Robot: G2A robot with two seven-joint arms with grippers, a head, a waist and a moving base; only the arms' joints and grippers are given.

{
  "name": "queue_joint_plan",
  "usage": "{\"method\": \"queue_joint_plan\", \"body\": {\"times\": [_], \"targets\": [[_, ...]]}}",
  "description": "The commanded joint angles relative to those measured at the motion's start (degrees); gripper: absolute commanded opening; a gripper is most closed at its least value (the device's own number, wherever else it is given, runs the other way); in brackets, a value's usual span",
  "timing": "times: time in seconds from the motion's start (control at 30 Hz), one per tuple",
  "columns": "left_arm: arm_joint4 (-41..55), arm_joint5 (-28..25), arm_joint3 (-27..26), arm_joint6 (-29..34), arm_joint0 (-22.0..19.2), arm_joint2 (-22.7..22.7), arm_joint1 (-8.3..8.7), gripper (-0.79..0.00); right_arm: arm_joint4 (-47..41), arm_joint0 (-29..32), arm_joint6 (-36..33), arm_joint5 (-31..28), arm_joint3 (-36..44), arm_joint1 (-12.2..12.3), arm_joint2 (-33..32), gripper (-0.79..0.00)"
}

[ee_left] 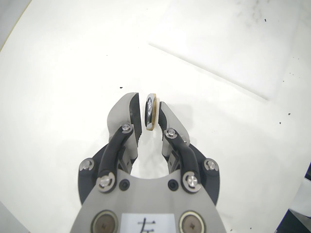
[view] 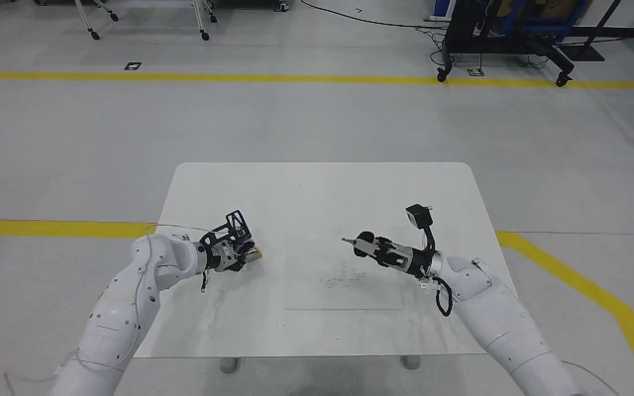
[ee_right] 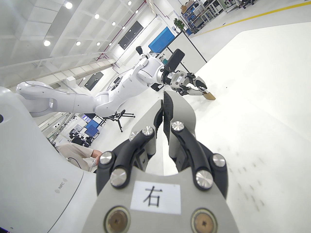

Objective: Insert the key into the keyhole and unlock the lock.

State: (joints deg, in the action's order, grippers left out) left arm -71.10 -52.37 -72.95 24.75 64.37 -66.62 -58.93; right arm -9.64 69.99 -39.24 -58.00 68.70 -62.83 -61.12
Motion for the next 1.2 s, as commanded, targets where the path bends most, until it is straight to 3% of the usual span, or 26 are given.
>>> {"method": "queue_joint_plan", "body": {"times": [0.0, 0.33, 0.47, 0.83, 1.0, 1.17], "targets": [[0.04, 0.3, 0.34, 0.2, -0.14, 0.27, -0.01, -0.785, 0.0, 0.0, 0.0, 0.0, 0.0, 0.0, 0.0, -0.785], [0.29, 1.86, 0.75, 0.98, -1.05, 1.67, -0.16, -0.785, 0.0, 0.0, 0.0, 0.0, 0.0, 0.0, 0.0, -0.785], [2.41, 3.29, 1.25, -2.09, -0.94, 0.28, -0.03, -0.785, 0.0, 0.0, 0.0, 0.0, 0.0, 0.0, 0.0, -0.785], [2.52, 3.58, 1.24, -2.25, -0.87, 0.13, -0.01, -0.785, 0.0, 0.0, 0.0, 0.0, 0.0, 0.0, 0.0, -0.785], [13.18, 4.22, 4.31, -5.85, -1.04, 0.33, -0.81, -0.785, -0.31, 0.82, 2.45, 1.43, 0.97, -0.26, 0.46, -0.785], [33.69, -3.08, 13.33, -2.33, -6.18, 5.02, -2.87, -0.785, -4.54, 0.17, 5.03, 0.9, -0.87, -1.33, 3.07, -0.785]]}}
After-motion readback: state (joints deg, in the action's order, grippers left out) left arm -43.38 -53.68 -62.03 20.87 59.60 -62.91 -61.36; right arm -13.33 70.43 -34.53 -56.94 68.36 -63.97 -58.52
